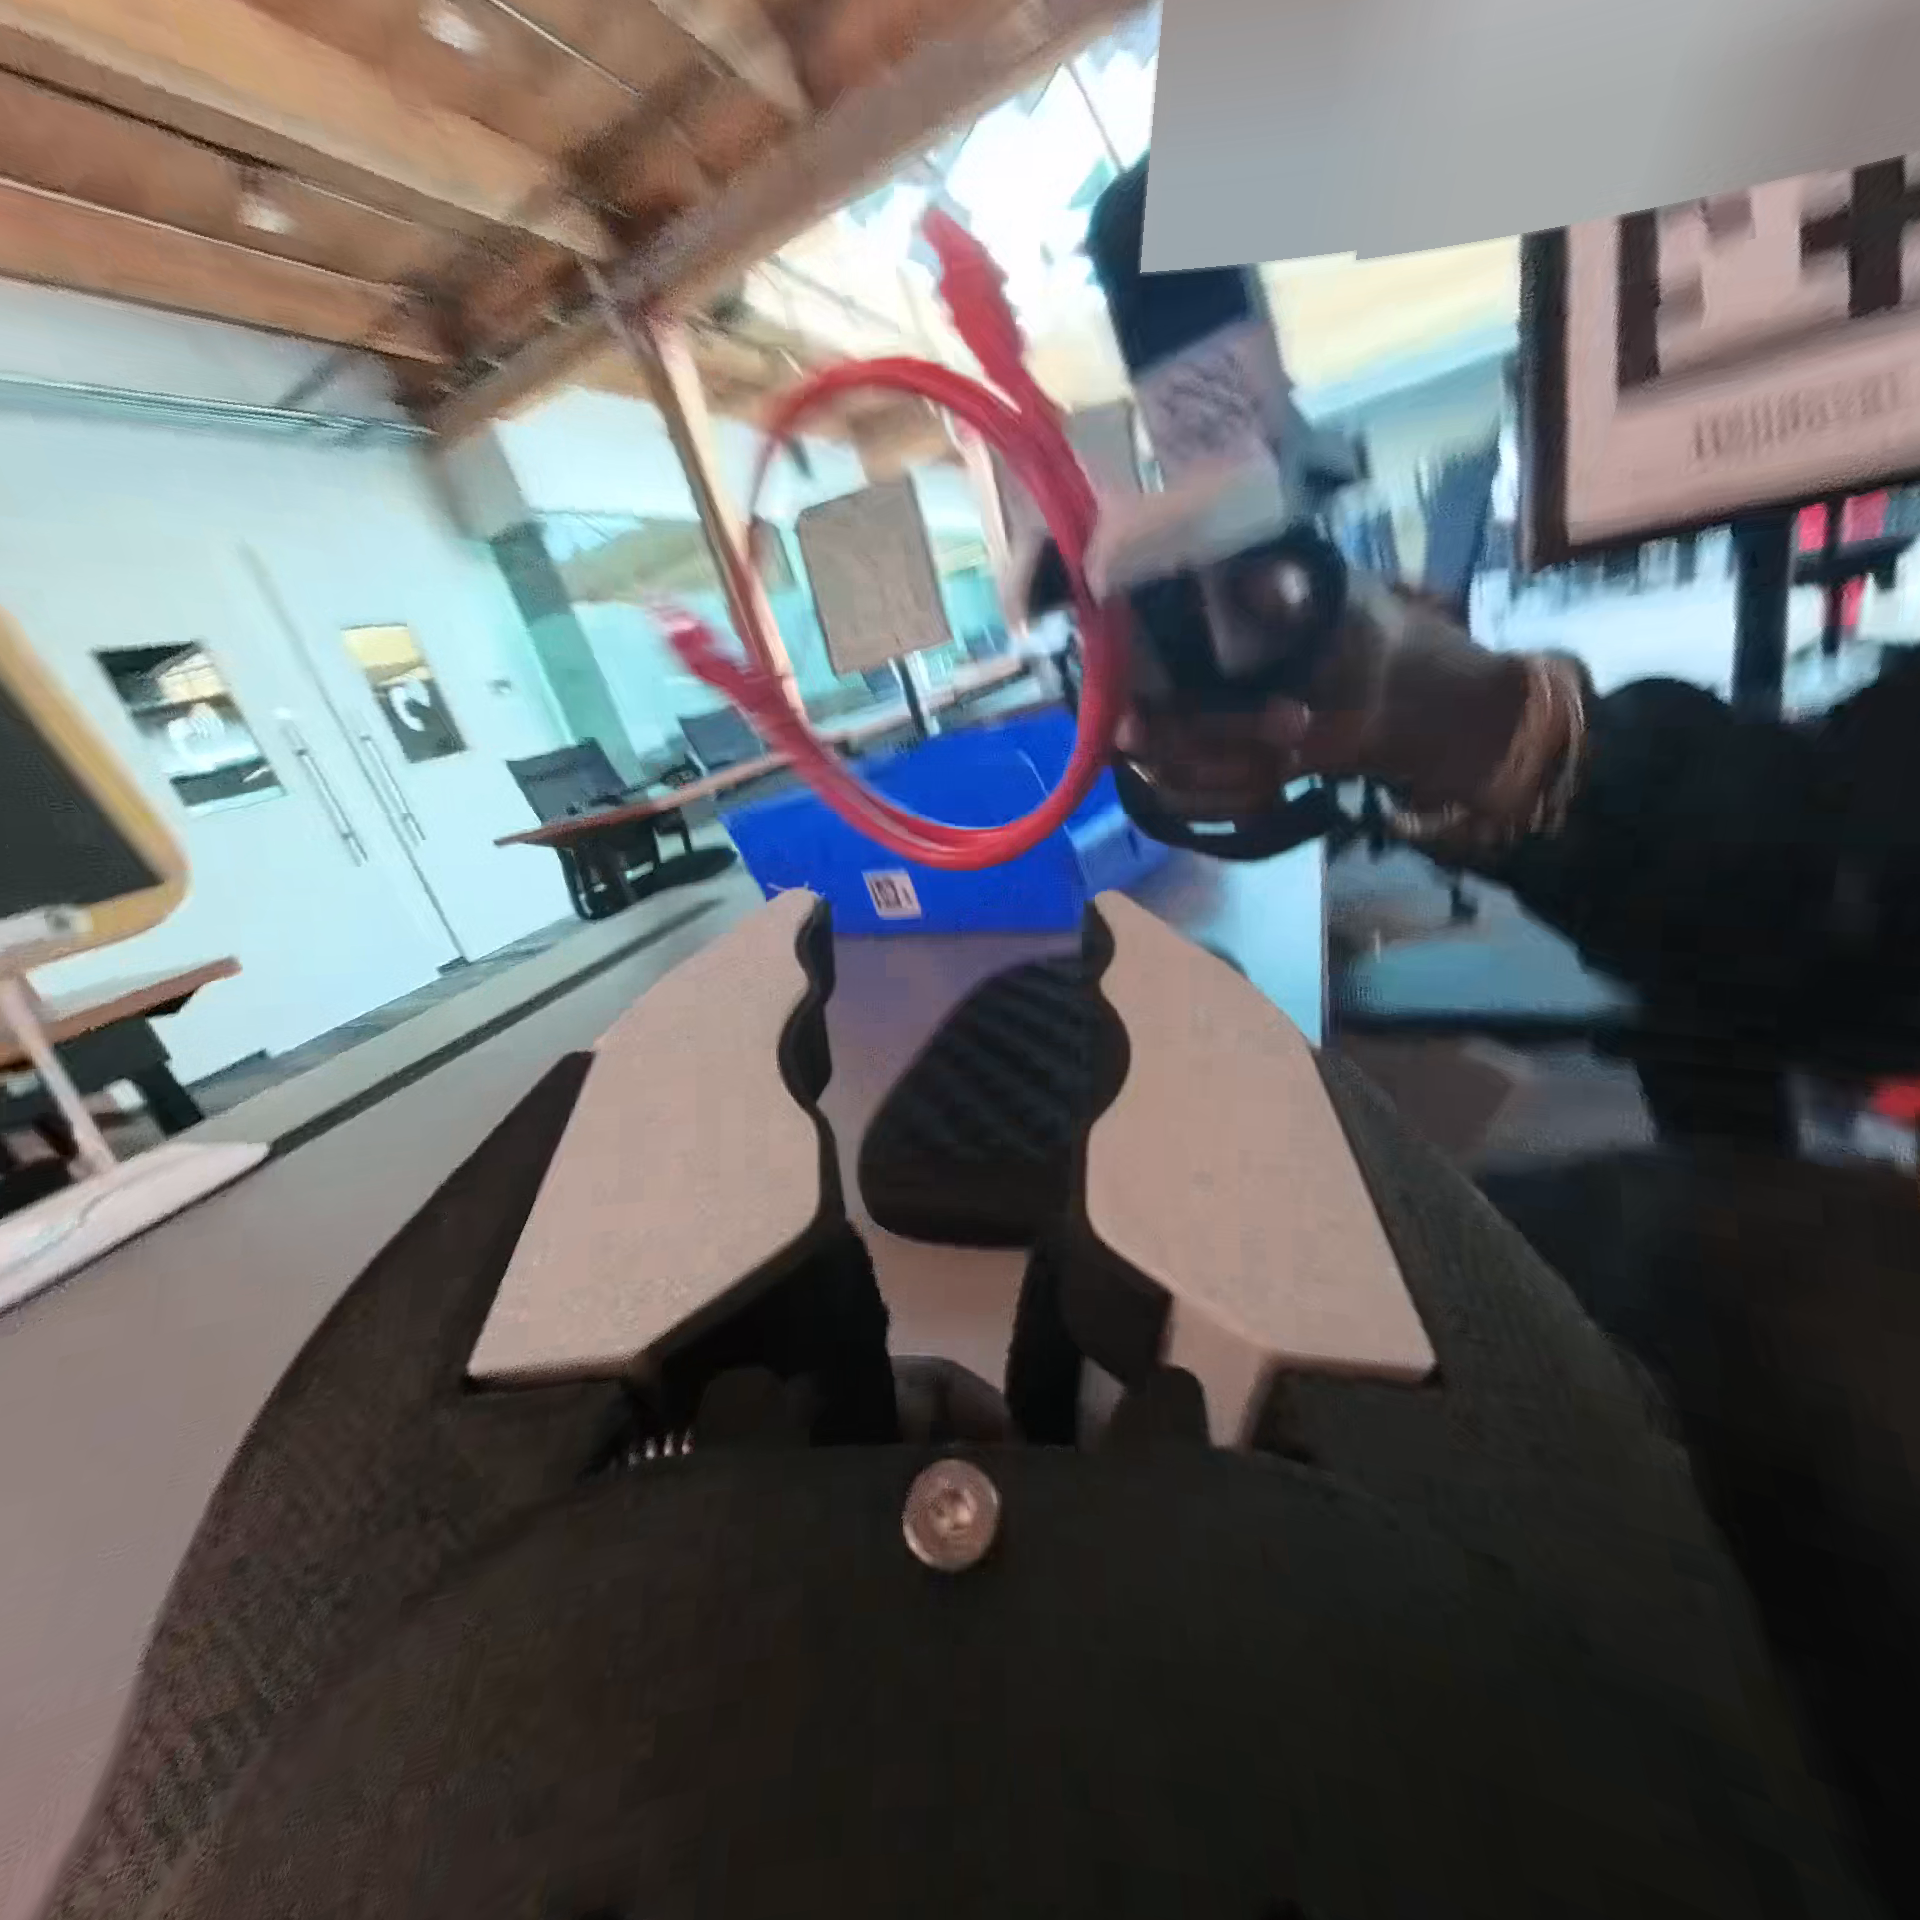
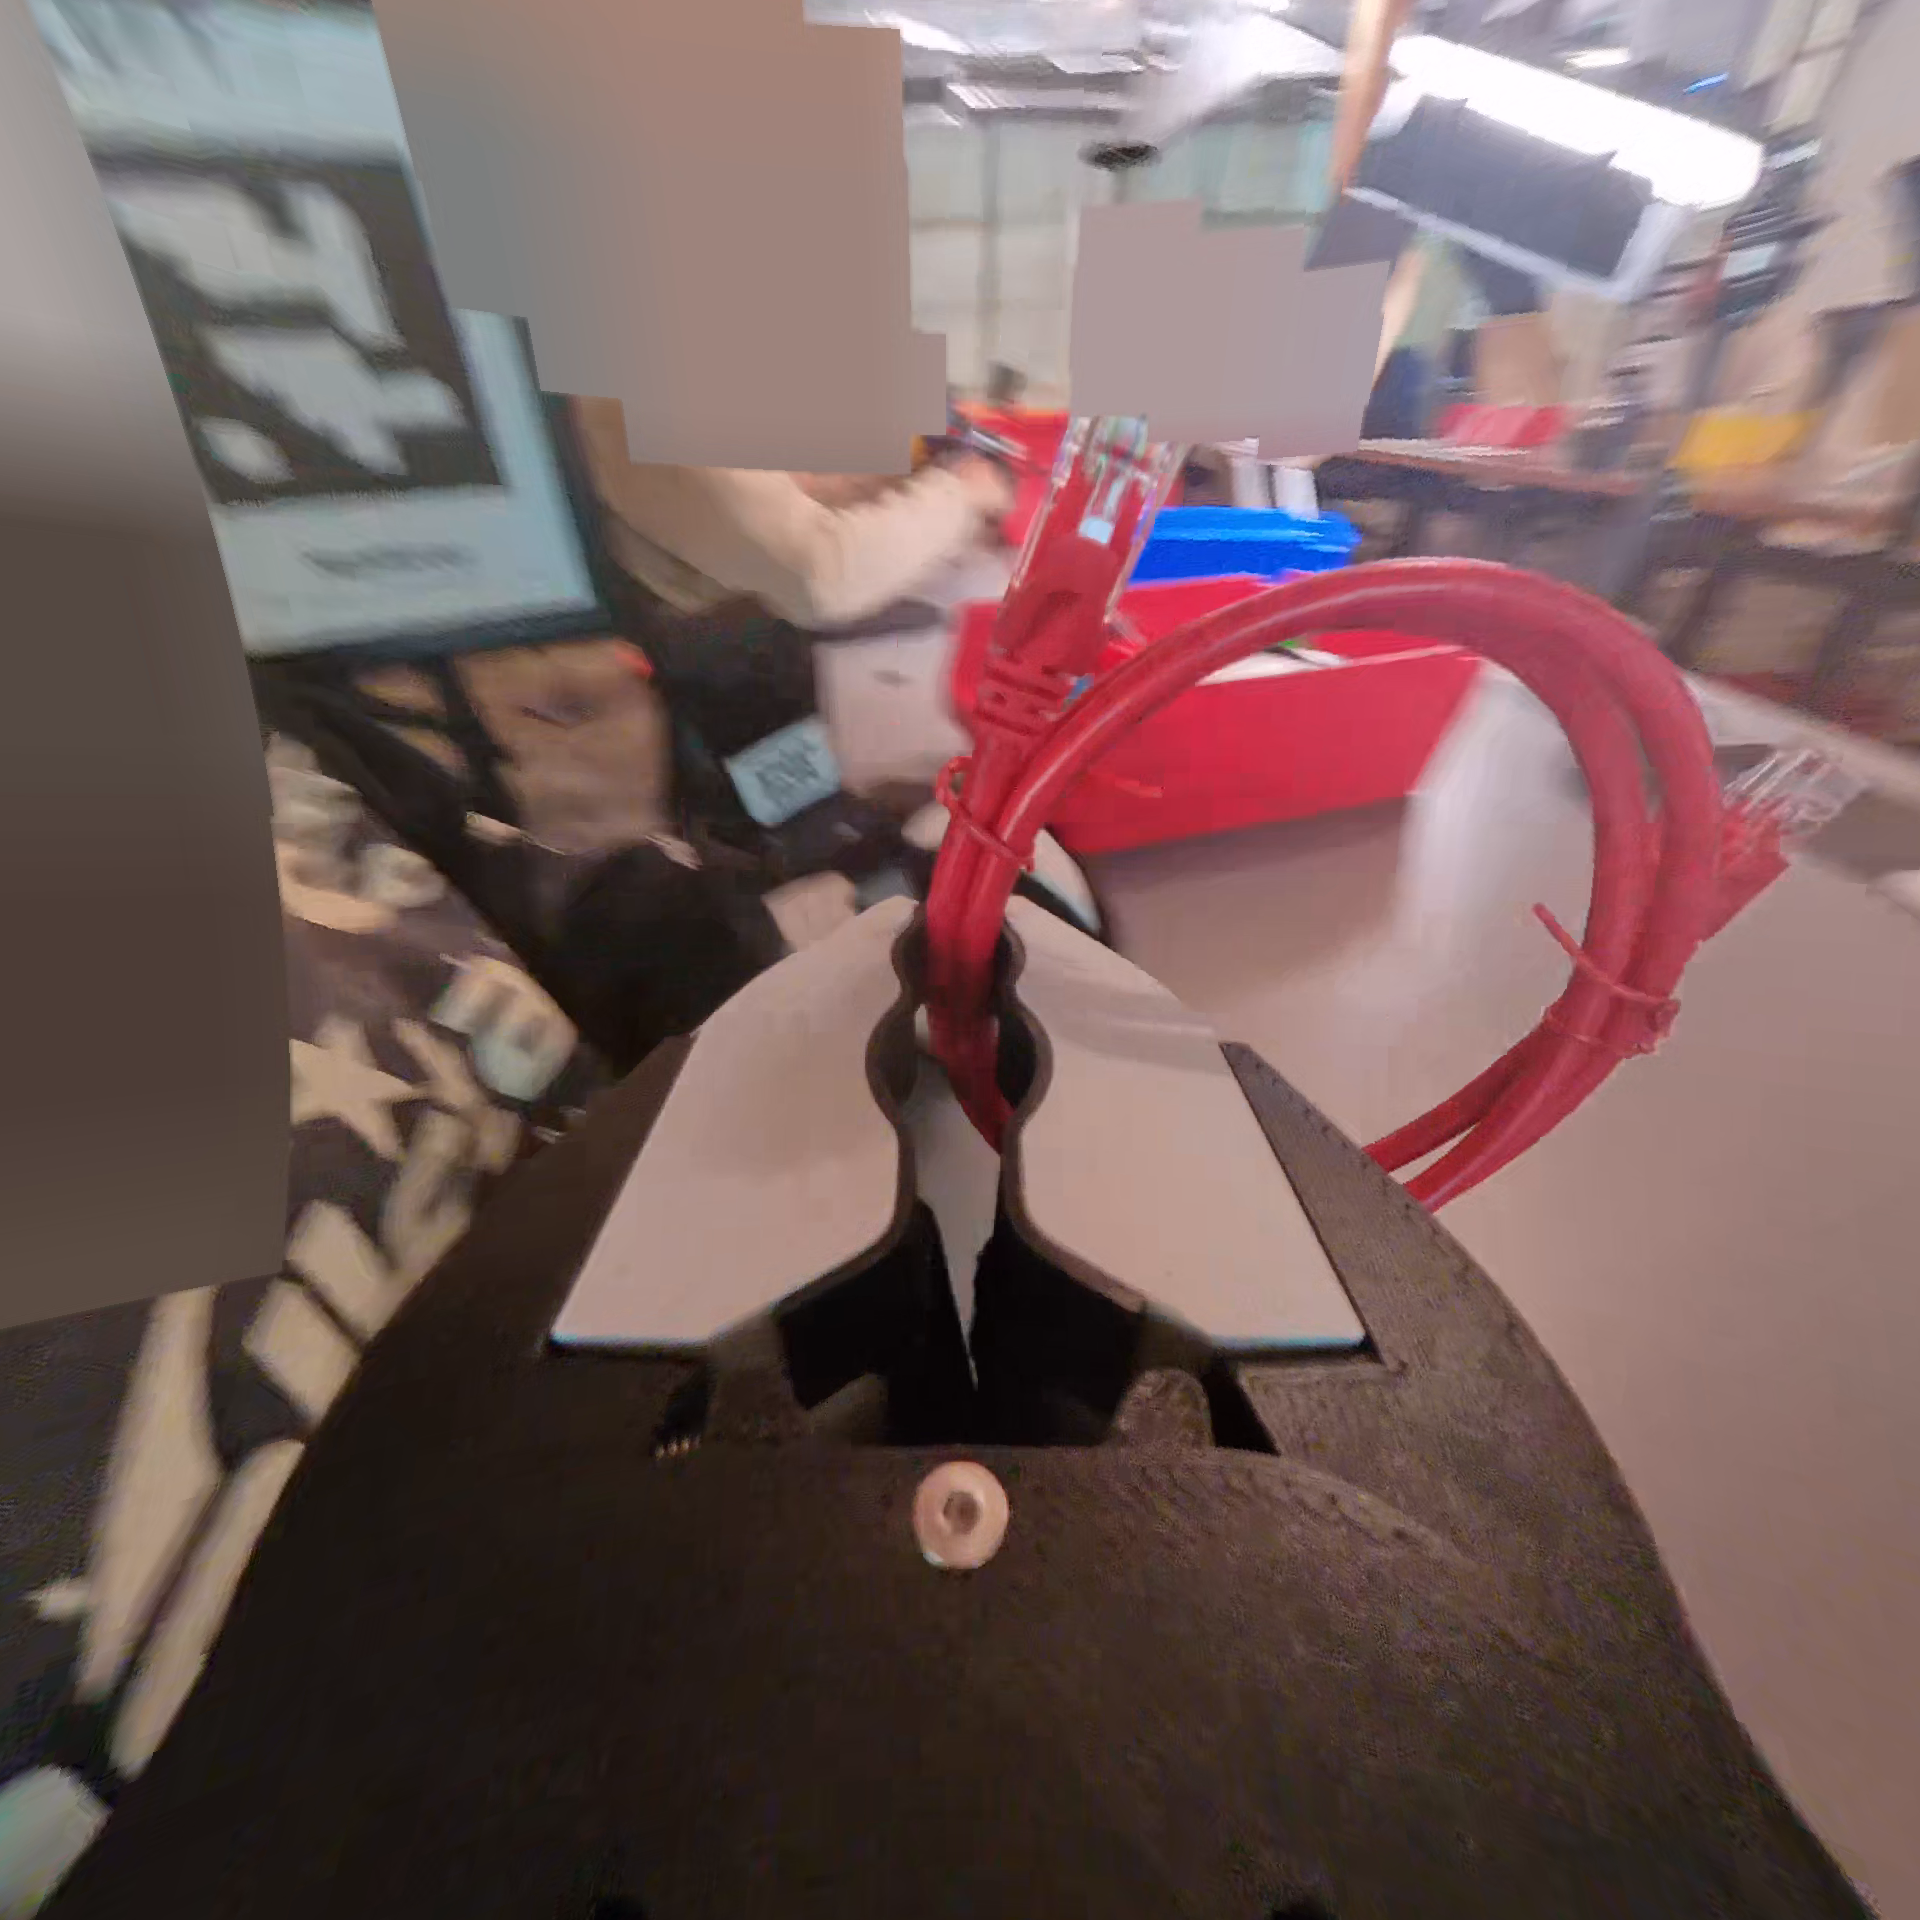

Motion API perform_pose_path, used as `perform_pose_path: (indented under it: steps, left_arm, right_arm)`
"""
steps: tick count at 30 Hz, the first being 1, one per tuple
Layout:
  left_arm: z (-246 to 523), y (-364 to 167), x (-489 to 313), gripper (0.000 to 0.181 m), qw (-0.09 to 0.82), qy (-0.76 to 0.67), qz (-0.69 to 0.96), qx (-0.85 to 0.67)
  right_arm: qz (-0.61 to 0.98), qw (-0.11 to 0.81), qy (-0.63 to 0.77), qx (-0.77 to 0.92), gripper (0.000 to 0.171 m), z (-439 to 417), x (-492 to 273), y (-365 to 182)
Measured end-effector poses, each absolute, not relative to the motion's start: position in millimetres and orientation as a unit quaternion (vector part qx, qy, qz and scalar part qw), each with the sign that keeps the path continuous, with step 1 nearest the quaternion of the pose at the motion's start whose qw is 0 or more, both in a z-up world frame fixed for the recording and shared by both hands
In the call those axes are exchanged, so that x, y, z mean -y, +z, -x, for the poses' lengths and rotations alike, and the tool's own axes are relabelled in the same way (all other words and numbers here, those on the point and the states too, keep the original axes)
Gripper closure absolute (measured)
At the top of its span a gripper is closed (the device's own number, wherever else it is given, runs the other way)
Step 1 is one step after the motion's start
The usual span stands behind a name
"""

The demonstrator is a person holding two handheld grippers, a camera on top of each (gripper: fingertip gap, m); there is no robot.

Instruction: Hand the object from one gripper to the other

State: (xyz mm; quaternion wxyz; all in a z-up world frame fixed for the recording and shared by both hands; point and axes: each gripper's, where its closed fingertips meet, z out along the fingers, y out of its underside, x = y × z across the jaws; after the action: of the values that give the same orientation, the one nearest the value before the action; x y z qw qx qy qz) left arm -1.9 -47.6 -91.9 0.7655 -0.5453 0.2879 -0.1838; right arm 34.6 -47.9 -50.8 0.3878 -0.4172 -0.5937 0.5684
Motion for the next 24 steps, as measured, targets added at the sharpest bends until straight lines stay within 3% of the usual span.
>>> perform_pose_path:
  steps: [1,4,8,14,24]
  left_arm:
    - [13.7,-83.9,47.1,0.136,0.779,-0.217,0.533,-0.249]
    - [33.4,-70.8,47.3,0.136,0.779,-0.325,0.509,-0.170]
    - [25.4,-79.5,42.3,0.136,0.747,-0.343,0.540,-0.181]
    - [28.0,-79.2,41.7,0.139,0.749,-0.344,0.539,-0.174]
    - [26.4,-79.8,43.1,0.140,0.744,-0.351,0.539,-0.182]
  right_arm:
    - [0.432,0.432,0.514,0.602,0.161,-40.7,28.8,-50.0]
    - [0.490,0.545,0.331,0.595,0.161,-73.4,-41.9,-44.9]
    - [0.580,0.609,0.131,0.526,0.161,-145.1,-136.2,-44.2]
    - [0.706,0.532,0.023,0.467,0.160,-224.5,-218.2,-104.5]
    - [0.795,0.424,0.042,0.431,0.157,-236.8,-237.3,-165.2]
